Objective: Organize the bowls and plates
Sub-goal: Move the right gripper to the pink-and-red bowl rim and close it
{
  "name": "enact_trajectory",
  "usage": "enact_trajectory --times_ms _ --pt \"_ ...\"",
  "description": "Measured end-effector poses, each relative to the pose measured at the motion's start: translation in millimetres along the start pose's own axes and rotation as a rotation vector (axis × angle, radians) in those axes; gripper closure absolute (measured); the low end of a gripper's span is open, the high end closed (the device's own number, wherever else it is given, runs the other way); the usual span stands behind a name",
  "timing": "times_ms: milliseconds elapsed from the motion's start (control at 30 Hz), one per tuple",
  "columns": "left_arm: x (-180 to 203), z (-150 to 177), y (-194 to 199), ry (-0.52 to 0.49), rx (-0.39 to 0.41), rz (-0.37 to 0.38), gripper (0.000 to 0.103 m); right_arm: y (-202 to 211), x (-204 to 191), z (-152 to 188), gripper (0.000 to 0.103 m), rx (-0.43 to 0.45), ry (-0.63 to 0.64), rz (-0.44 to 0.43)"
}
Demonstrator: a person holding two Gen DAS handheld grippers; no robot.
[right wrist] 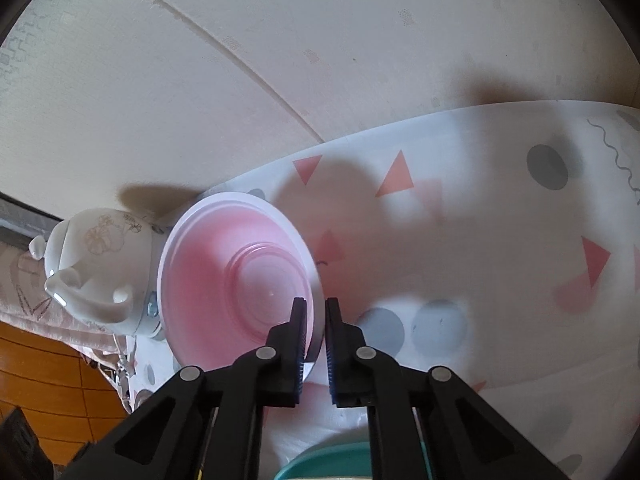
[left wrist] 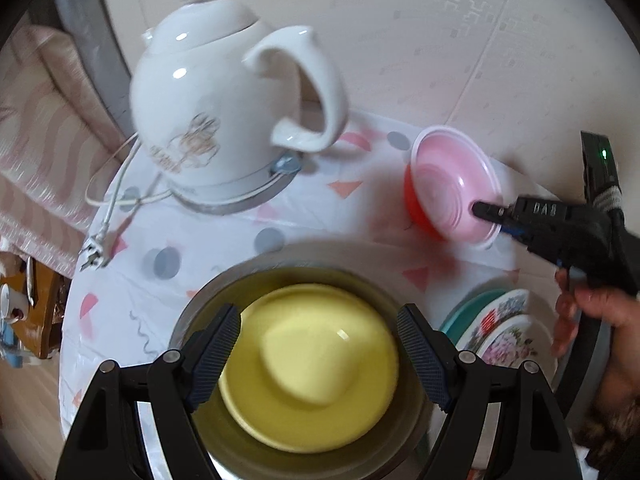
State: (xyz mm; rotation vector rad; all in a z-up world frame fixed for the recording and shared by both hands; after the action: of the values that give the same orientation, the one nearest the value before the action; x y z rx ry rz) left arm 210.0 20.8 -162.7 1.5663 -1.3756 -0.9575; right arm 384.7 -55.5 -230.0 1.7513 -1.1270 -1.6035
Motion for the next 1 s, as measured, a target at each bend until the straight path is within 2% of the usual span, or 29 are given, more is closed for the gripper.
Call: enact_trajectory --times_ms 100,300,467,833,900,1000 --pt "13.5 -16.3 -3.7 -0.009 0.011 0.029 0.022 3.1 2.6 4.5 0.095 -0.002 0.004 0.000" --pt "37.2 -48.3 -18.1 -0.076 0.017 0.024 0.022 3.9 8.9 7.1 0.095 -0.007 -0.002 0.004" --pt "48.0 -62.4 -32.3 -0.101 -0.007 0.024 0.022 5.9 15.2 4.6 0.095 -0.007 -0.012 0.005" --pt "65.7 -87.4 -52.9 -0.140 -0.009 0.017 0.022 4.3 25.1 -3.6 0.095 0.002 -0.027 0.018" --pt "67.1 -90.0 -56.6 -0.145 -0.012 0.021 0.024 2.7 26.5 -4.4 0.095 0.001 -0.032 0.020" --pt "73.4 -93.4 -62.9 -0.168 -0.017 0.041 0.042 3.9 27.3 -4.5 0.095 0.002 -0.030 0.019"
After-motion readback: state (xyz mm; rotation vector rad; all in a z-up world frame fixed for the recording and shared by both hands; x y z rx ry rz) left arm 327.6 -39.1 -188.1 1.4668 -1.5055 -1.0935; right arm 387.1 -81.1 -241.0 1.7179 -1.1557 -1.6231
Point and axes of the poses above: each gripper's, at about its wrist camera, not at the fingertips, and y roughly against the way its jaws point, x to its right, z to its underside, the point moved 8 cm from there along -y, roughly the way its jaws point, and after that the axes turned 12 degrees about -y, right-handed, at the moved point
